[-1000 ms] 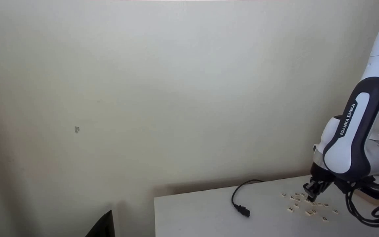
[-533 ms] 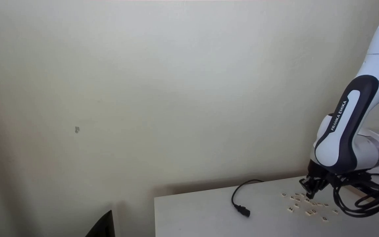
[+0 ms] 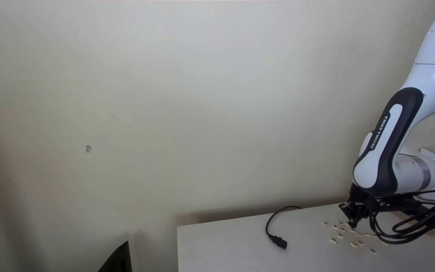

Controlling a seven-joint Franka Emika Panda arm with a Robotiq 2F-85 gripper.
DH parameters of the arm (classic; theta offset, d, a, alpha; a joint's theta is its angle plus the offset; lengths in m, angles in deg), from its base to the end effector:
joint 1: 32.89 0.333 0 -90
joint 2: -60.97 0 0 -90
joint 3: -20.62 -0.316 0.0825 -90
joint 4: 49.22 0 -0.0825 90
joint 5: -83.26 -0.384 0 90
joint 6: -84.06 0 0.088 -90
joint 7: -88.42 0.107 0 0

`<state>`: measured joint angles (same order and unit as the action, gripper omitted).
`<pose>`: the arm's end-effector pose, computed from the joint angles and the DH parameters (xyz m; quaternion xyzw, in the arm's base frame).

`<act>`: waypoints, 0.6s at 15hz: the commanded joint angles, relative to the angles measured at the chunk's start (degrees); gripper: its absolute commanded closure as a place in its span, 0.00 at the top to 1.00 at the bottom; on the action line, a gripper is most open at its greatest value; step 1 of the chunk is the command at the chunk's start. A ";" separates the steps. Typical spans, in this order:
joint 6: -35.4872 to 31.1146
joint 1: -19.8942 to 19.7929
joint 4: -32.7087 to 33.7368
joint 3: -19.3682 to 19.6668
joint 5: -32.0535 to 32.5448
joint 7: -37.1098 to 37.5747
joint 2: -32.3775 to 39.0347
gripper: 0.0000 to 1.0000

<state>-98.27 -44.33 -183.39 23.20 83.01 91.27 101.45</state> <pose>0.4722 -0.1214 0.0513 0.9874 -0.1422 0.0656 0.0206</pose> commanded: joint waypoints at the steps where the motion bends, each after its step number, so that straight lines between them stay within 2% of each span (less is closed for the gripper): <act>1: 2.21 1.83 2.64 0.80 -3.08 2.26 1.95 0.00; 9: 6.35 3.07 5.17 2.33 -3.47 3.10 3.81 0.00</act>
<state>-94.72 -42.61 -180.31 24.43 80.89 94.24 103.70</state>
